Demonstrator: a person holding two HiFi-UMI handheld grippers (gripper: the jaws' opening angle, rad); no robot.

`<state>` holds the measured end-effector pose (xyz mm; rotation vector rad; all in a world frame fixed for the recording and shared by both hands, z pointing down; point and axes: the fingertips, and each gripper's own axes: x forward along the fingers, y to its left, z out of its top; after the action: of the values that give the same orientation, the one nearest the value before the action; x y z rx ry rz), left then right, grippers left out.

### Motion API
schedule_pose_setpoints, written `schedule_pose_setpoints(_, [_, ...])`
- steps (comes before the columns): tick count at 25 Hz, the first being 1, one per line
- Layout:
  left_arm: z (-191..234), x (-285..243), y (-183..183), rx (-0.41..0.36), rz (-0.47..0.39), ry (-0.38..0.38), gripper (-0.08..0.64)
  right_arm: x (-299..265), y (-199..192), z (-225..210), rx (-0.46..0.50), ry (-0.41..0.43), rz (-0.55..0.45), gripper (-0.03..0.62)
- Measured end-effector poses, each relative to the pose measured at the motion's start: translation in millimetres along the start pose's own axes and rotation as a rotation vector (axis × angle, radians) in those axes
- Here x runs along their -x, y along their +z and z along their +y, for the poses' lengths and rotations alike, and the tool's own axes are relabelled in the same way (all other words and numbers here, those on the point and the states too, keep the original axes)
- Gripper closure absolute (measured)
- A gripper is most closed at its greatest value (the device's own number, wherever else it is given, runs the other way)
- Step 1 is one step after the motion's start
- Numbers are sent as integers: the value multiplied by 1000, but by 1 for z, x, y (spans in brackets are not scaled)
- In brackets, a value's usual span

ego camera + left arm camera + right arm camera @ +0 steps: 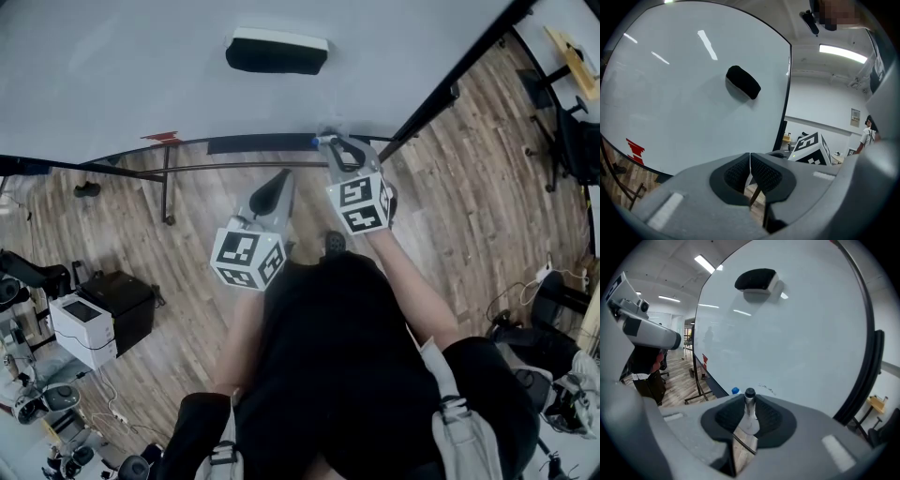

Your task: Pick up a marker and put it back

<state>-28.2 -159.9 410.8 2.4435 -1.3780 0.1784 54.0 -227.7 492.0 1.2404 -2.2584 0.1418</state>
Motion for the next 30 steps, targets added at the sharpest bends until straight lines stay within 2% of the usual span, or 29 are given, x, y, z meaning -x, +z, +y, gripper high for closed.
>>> schedule_pose_setpoints(4, [-13, -1, -1, -3, -4, 5, 545, 15, 5, -7, -8, 9, -52, 518])
schedule_pose_setpoints(8, [-20, 2, -2, -4, -17, 21, 545, 33, 19, -10, -22, 27, -161, 518])
schedule_pose_setpoints(15, [-30, 14, 3, -23, -37, 6, 545, 68, 37, -13, -66, 0, -239, 518])
schedule_pose_setpoints(22, [-32, 40, 9, -44, -47, -47, 545, 103, 54, -6, -125, -73, -310, 518])
schedule_pose_setpoints(30, [-23, 87, -2, -29, -39, -115, 545, 147, 59, 34, -216, -155, -361, 518])
